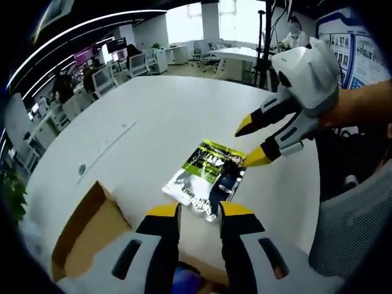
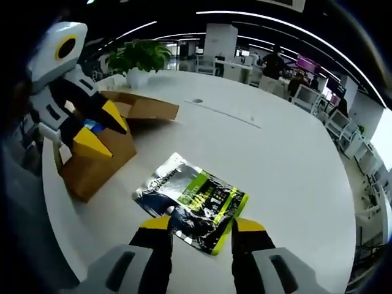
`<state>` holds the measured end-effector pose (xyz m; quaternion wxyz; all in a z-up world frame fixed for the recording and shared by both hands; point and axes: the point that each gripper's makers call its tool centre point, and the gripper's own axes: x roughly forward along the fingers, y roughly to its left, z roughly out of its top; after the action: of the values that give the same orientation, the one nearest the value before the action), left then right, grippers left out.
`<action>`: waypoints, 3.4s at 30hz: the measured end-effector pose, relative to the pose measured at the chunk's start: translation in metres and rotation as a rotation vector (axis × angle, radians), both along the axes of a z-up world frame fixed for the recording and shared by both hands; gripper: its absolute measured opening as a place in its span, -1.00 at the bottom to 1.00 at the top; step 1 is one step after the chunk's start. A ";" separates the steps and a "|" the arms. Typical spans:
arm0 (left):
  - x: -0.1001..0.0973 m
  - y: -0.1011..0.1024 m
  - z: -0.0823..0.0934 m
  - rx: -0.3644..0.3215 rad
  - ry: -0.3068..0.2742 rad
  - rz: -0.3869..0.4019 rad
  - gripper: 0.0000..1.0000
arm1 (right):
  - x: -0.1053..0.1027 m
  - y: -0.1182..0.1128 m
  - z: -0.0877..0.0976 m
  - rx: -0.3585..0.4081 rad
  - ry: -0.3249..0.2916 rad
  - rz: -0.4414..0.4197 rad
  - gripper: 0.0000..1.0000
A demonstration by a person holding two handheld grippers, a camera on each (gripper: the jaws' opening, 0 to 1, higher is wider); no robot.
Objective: Operate the shoe box by opening the lid, removing the specified soft item, and placing it in the target area until the item is outside and the box remains undamaged.
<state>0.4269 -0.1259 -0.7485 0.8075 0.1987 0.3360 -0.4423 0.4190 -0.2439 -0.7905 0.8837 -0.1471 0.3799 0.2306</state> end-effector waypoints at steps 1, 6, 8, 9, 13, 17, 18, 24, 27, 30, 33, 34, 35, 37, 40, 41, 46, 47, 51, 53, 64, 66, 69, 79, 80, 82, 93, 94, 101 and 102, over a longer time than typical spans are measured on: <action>-0.001 0.003 0.003 -0.008 0.001 0.009 -0.49 | -0.001 0.002 0.002 0.003 0.000 0.003 -0.24; -0.004 0.018 0.011 -0.017 -0.009 0.034 -0.42 | -0.004 0.016 0.018 0.051 0.005 0.005 -0.18; -0.004 0.026 0.014 -0.026 -0.007 0.053 -0.41 | -0.004 0.022 0.024 0.046 -0.008 0.018 -0.16; -0.005 0.029 0.015 -0.029 -0.009 0.062 -0.38 | -0.005 0.025 0.027 0.045 -0.013 0.024 -0.15; -0.008 0.050 0.018 -0.016 -0.019 0.091 -0.29 | -0.007 0.038 0.038 0.058 -0.024 0.037 -0.08; -0.010 0.072 0.021 -0.040 -0.019 0.138 -0.29 | -0.012 0.053 0.044 0.080 -0.034 0.048 -0.04; -0.011 0.077 0.023 -0.044 -0.023 0.146 -0.29 | -0.014 0.056 0.045 0.082 -0.034 0.051 -0.03; -0.013 0.117 0.027 -0.053 -0.031 0.213 -0.28 | -0.019 0.075 0.050 0.107 -0.041 0.069 0.02; -0.012 0.134 0.030 -0.056 -0.043 0.246 -0.27 | -0.019 0.083 0.052 0.122 -0.045 0.076 0.03; -0.011 0.150 0.033 -0.058 -0.055 0.279 -0.27 | -0.017 0.091 0.054 0.139 -0.063 0.073 0.03; -0.009 0.164 0.036 -0.063 -0.066 0.312 -0.25 | -0.018 0.100 0.055 0.163 -0.061 0.071 0.03; -0.009 0.168 0.036 -0.060 -0.070 0.319 -0.24 | -0.017 0.102 0.055 0.170 -0.062 0.072 0.03; -0.010 0.174 0.036 -0.057 -0.073 0.328 -0.24 | -0.018 0.106 0.055 0.178 -0.061 0.073 0.02; -0.010 0.183 0.037 -0.051 -0.086 0.341 -0.24 | -0.019 0.113 0.055 0.190 -0.059 0.079 0.02; -0.011 0.203 0.036 -0.040 -0.099 0.379 -0.24 | -0.021 0.122 0.055 0.199 -0.062 0.092 0.02; -0.012 0.208 0.035 -0.038 -0.099 0.386 -0.24 | -0.021 0.125 0.055 0.201 -0.060 0.096 0.02; -0.017 0.234 0.032 -0.043 -0.099 0.437 -0.24 | -0.024 0.137 0.056 0.216 -0.059 0.118 0.02; -0.018 0.241 0.031 -0.038 -0.101 0.446 -0.24 | -0.025 0.140 0.056 0.222 -0.058 0.124 0.02; -0.024 0.263 0.028 -0.031 -0.102 0.491 -0.25 | -0.027 0.150 0.056 0.225 -0.056 0.146 0.02; -0.027 0.271 0.029 -0.026 -0.107 0.510 -0.25 | -0.028 0.155 0.057 0.230 -0.058 0.151 0.02; -0.041 0.313 0.025 -0.024 -0.114 0.634 -0.24 | -0.034 0.187 0.060 0.270 -0.063 0.191 0.00; -0.044 0.320 0.022 -0.026 -0.111 0.653 -0.24 | -0.034 0.191 0.061 0.278 -0.065 0.193 0.00; -0.047 0.329 0.017 -0.017 -0.107 0.676 -0.25 | -0.033 0.199 0.064 0.288 -0.068 0.201 -0.01; -0.052 0.339 0.004 -0.031 -0.070 0.721 -0.40 | -0.034 0.218 0.064 0.306 -0.074 0.231 -0.07; -0.052 0.340 0.004 -0.029 -0.071 0.724 -0.42 | -0.034 0.220 0.064 0.311 -0.073 0.235 -0.07; -0.053 0.342 0.002 -0.036 -0.060 0.735 -0.48 | -0.035 0.225 0.065 0.312 -0.077 0.247 -0.10; -0.061 0.350 -0.014 -0.043 -0.020 0.775 -0.77 | -0.033 0.255 0.061 0.314 -0.074 0.307 -0.20; -0.062 0.350 -0.016 -0.043 -0.017 0.776 -0.84 | -0.032 0.256 0.060 0.312 -0.073 0.311 -0.21; -0.065 0.352 -0.019 -0.063 0.000 0.798 -0.91 | -0.030 0.269 0.050 0.303 -0.050 0.339 -0.29; -0.065 0.352 -0.019 -0.065 0.001 0.800 -0.91 | -0.030 0.272 0.047 0.300 -0.043 0.343 -0.29</action>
<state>0.3620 0.2259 -0.7671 0.9217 0.0264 0.3729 -0.1033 0.3895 0.0278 -0.7431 0.8514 -0.0814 0.2920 0.4280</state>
